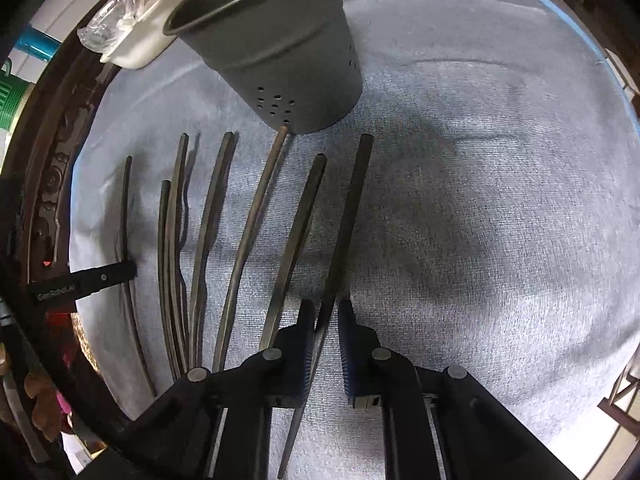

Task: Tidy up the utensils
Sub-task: 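Lower the left gripper onto a dark stick and close while the right gripper grasps another, then lift the left gripper's stick into the grey holder while the right gripper inserts its stick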

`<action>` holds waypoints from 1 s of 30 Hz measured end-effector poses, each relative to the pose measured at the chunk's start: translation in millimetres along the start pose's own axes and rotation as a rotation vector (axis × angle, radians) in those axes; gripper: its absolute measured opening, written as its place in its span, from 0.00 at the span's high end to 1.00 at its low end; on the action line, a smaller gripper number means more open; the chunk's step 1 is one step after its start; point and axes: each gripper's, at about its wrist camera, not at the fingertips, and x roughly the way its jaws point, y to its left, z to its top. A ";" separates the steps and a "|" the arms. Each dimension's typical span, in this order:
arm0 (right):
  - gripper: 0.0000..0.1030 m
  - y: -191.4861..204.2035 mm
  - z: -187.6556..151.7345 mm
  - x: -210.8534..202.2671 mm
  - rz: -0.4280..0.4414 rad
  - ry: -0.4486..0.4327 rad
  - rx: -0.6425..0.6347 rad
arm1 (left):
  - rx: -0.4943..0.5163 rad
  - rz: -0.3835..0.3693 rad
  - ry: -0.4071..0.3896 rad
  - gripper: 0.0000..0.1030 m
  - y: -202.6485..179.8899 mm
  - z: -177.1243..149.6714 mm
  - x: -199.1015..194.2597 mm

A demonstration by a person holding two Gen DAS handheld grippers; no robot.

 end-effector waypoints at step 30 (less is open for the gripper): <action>0.92 19.1 23.9 12.9 -0.090 0.143 -0.119 | 0.114 -0.029 0.130 0.95 4.8 36.1 -7.0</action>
